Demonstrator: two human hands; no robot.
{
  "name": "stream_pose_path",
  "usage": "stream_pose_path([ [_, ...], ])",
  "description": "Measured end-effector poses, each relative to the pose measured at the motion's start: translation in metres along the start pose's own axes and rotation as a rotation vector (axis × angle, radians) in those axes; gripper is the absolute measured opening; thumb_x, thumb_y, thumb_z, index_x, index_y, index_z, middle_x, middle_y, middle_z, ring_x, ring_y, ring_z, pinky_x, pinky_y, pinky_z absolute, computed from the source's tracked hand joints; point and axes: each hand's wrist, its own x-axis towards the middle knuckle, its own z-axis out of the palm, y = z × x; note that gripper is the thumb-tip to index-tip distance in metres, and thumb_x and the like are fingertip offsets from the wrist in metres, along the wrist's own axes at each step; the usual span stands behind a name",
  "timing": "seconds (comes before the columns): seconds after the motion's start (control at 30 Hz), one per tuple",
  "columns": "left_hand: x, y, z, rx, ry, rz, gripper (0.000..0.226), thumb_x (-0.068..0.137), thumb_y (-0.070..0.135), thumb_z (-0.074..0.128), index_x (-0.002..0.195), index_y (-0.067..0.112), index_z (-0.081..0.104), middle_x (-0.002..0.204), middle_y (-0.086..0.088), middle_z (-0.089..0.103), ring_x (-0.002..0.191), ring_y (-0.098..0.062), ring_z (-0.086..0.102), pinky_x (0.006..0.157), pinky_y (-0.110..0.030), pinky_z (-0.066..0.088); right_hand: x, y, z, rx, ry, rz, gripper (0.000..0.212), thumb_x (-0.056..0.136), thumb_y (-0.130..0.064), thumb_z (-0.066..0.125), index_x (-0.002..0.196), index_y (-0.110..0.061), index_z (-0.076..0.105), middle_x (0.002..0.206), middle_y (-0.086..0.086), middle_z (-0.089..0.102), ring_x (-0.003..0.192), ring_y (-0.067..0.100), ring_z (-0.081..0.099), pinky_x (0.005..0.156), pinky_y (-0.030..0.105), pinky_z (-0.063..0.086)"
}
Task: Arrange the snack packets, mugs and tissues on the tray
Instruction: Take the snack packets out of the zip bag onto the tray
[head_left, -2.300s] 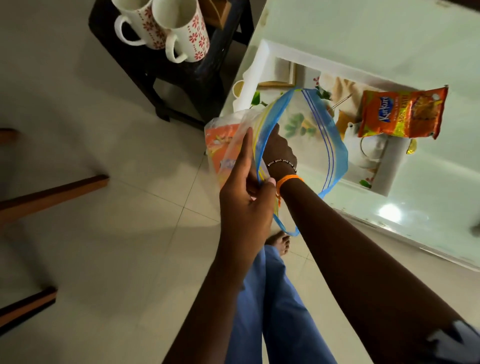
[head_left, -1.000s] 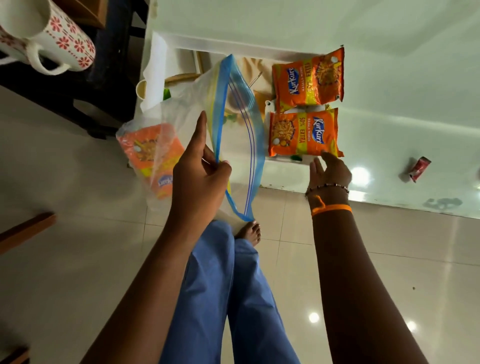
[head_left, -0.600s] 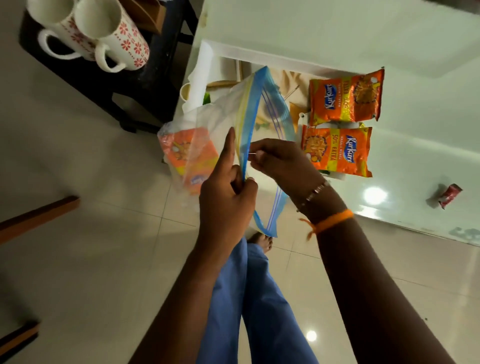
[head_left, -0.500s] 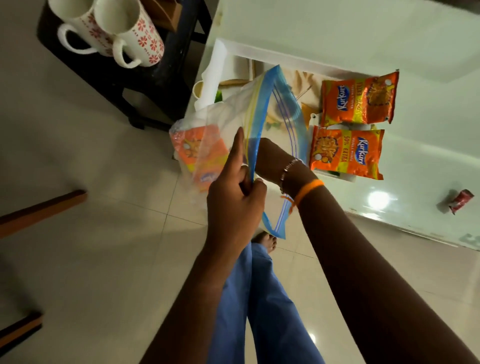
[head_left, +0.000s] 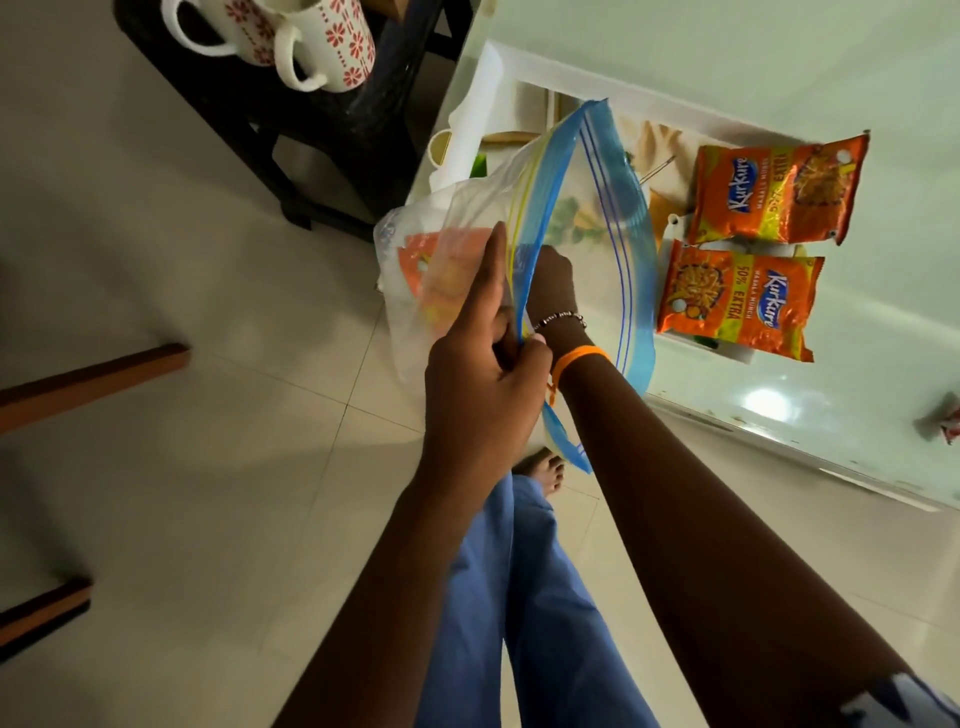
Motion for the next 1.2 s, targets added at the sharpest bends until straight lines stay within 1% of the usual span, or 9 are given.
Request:
stream_pose_path([
  [0.23,0.008,0.012,0.016,0.029,-0.073,0.007,0.073,0.083,0.003,0.051,0.145,0.028,0.022,0.088,-0.010,0.055,0.075,-0.033,0.060,0.078,-0.049,0.054,-0.013,0.021,-0.020,0.249,0.309,-0.033,0.023,0.081,-0.006,0.055,0.102,0.002,0.053,0.089,0.024,0.068,0.084,0.043,0.061,0.067,0.039,0.043],
  [0.4,0.015,0.019,0.024,-0.022,-0.122,-0.022,0.077,0.079,0.004,0.050,0.145,0.030,0.020,0.088,-0.020,0.060,0.085,-0.036,0.062,0.082,-0.052,0.052,-0.022,0.033,-0.040,0.197,0.364,-0.021,0.017,0.077,-0.001,0.054,0.072,-0.014,0.045,0.059,-0.003,0.047,0.065,0.025,0.040,0.054,0.023,0.018],
  [0.47,0.020,0.021,0.028,-0.037,-0.136,-0.020,0.079,0.078,0.006,0.051,0.145,0.030,0.018,0.096,-0.025,0.064,0.087,-0.034,0.064,0.083,-0.049,0.054,-0.030,0.038,-0.053,0.224,0.437,-0.056,0.015,0.076,-0.002,0.058,0.073,-0.012,0.047,0.059,-0.006,0.045,0.065,0.020,0.041,0.054,0.021,0.020],
  [0.57,0.034,0.016,0.035,-0.061,-0.139,-0.023,0.079,0.081,0.004,0.055,0.146,0.030,0.017,0.092,0.007,0.062,0.083,-0.003,0.064,0.078,-0.025,0.056,-0.045,0.050,-0.081,0.392,0.562,-0.080,0.019,0.081,-0.006,0.061,0.097,0.003,0.054,0.085,0.005,0.059,0.078,0.021,0.058,0.066,0.027,0.046],
  [0.67,0.041,0.016,0.042,-0.084,-0.125,-0.029,0.078,0.083,-0.001,0.052,0.146,0.030,0.018,0.087,0.011,0.053,0.087,-0.008,0.057,0.084,-0.032,0.052,-0.056,0.064,-0.117,0.858,0.683,-0.028,0.031,0.086,0.000,0.055,0.116,0.002,0.047,0.108,0.015,0.059,0.100,0.027,0.058,0.087,0.047,0.051],
  [0.77,0.043,0.019,0.044,-0.059,-0.118,-0.032,0.078,0.083,-0.001,0.053,0.145,0.032,0.019,0.089,0.003,0.053,0.087,-0.014,0.056,0.086,-0.040,0.052,-0.060,0.080,-0.149,1.108,0.750,0.023,0.020,0.089,0.001,0.048,0.105,-0.011,0.051,0.102,0.013,0.060,0.101,0.029,0.057,0.094,0.056,0.045],
  [0.87,0.043,0.019,0.040,-0.052,-0.125,-0.042,0.078,0.083,-0.002,0.053,0.145,0.033,0.021,0.092,0.001,0.051,0.088,-0.014,0.054,0.088,-0.045,0.051,-0.050,0.090,-0.170,1.117,0.782,0.044,0.017,0.091,-0.003,0.047,0.098,-0.018,0.053,0.099,0.003,0.062,0.098,0.024,0.063,0.087,0.045,0.053],
  [0.97,0.044,0.018,0.034,-0.072,-0.128,-0.059,0.078,0.082,-0.006,0.051,0.144,0.033,0.023,0.093,0.004,0.048,0.090,-0.013,0.050,0.090,-0.047,0.050,-0.017,0.093,-0.178,1.005,0.800,0.070,0.016,0.090,-0.001,0.049,0.100,-0.011,0.054,0.099,0.007,0.061,0.108,0.033,0.059,0.094,0.055,0.049],
  [1.2,0.047,0.016,0.023,-0.124,-0.094,-0.076,0.073,0.084,-0.006,0.053,0.142,0.031,0.028,0.112,0.018,0.062,0.098,0.008,0.060,0.090,-0.026,0.050,0.083,0.083,-0.145,0.957,0.426,0.235,0.034,0.089,0.003,0.049,0.123,0.006,0.048,0.099,0.016,0.062,0.107,0.035,0.057,0.099,0.055,0.045],
])
